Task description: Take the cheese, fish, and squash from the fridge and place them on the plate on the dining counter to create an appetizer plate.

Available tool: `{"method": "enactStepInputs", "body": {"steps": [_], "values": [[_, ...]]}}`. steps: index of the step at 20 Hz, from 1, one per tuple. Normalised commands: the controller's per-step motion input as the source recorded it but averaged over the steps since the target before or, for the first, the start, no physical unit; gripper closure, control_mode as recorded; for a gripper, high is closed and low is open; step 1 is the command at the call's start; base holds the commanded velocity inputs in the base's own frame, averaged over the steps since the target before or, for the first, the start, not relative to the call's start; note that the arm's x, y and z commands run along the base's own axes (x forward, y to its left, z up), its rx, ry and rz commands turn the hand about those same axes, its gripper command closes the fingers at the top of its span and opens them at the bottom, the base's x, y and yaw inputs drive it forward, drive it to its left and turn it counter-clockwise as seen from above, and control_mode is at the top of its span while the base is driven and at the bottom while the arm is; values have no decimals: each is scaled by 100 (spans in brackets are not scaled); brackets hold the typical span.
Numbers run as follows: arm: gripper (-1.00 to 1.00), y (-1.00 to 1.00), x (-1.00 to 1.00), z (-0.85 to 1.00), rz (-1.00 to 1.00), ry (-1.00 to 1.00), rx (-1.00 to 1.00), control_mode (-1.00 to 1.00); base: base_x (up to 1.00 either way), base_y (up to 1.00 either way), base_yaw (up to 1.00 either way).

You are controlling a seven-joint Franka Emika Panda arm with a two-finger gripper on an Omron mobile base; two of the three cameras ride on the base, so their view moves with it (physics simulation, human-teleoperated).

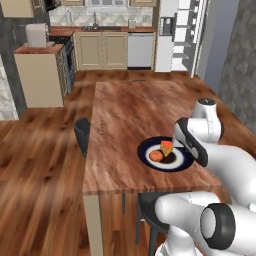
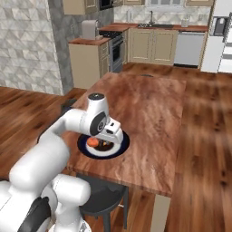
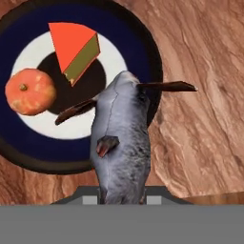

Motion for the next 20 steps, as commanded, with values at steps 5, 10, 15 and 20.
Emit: {"method": "enactStepInputs", "body": {"steps": [5,10,15,20], "values": [[100,-2,39,-32,0,0,0,-100,0,0,0],[100,-5,28,-36,0,0,0,-100,0,0,0],[100,-11,23,-37,0,0,0,-100,0,0,0],[100,-11,27,-36,0,0,0,-100,0,0,0]]}}
